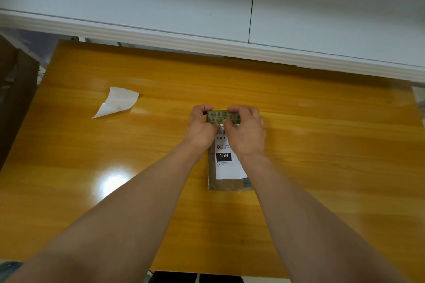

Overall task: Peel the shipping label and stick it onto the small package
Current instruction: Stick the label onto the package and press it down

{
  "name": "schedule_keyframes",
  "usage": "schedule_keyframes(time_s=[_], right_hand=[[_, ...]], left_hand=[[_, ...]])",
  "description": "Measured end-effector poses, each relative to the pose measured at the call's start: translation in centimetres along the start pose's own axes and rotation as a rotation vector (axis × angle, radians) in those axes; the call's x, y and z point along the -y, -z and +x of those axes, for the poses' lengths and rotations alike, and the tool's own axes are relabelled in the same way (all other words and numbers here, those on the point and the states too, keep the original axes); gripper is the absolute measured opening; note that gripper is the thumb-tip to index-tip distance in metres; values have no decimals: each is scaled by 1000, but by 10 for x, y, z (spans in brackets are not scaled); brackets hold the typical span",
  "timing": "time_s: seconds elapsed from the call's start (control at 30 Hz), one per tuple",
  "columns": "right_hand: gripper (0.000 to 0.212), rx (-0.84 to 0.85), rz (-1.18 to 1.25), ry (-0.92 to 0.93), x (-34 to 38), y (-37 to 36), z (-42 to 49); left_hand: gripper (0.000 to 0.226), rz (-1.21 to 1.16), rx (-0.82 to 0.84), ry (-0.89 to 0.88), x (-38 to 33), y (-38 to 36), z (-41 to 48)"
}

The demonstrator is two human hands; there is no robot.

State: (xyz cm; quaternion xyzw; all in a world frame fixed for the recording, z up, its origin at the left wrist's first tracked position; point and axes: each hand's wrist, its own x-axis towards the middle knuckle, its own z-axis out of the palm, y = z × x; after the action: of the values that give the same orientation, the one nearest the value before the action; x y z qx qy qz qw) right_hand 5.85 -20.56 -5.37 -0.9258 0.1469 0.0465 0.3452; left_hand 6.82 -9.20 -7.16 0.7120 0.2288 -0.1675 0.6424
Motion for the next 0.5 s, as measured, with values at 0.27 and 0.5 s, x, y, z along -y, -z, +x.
schedule_keyframes(time_s=[0.27,0.5], right_hand=[[37,144,273,46,-17,19,9],[75,376,154,110,-40,41,2]], left_hand=[[52,66,3,4,-5,0,-1],[136,391,274,-108,-11,7,-14]])
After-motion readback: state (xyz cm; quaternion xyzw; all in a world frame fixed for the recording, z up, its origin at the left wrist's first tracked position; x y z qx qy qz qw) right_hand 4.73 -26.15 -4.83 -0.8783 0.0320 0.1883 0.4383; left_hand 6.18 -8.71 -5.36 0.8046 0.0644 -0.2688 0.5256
